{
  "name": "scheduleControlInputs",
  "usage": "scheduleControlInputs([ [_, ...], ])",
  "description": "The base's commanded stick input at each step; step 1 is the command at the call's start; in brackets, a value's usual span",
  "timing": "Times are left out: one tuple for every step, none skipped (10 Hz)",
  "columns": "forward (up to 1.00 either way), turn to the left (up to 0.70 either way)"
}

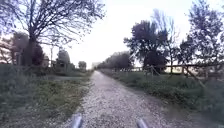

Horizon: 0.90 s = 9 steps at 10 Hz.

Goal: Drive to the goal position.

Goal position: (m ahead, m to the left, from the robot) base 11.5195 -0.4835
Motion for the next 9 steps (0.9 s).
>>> scheduleControlInputs([
  [0.75, 0.0],
  [0.9, 0.0],
  [1.0, 0.0],
  [1.0, 0.0],
  [1.0, 0.0],
  [1.0, 0.0],
  [1.0, 0.0],
  [1.0, 0.0],
  [1.0, 0.0],
])
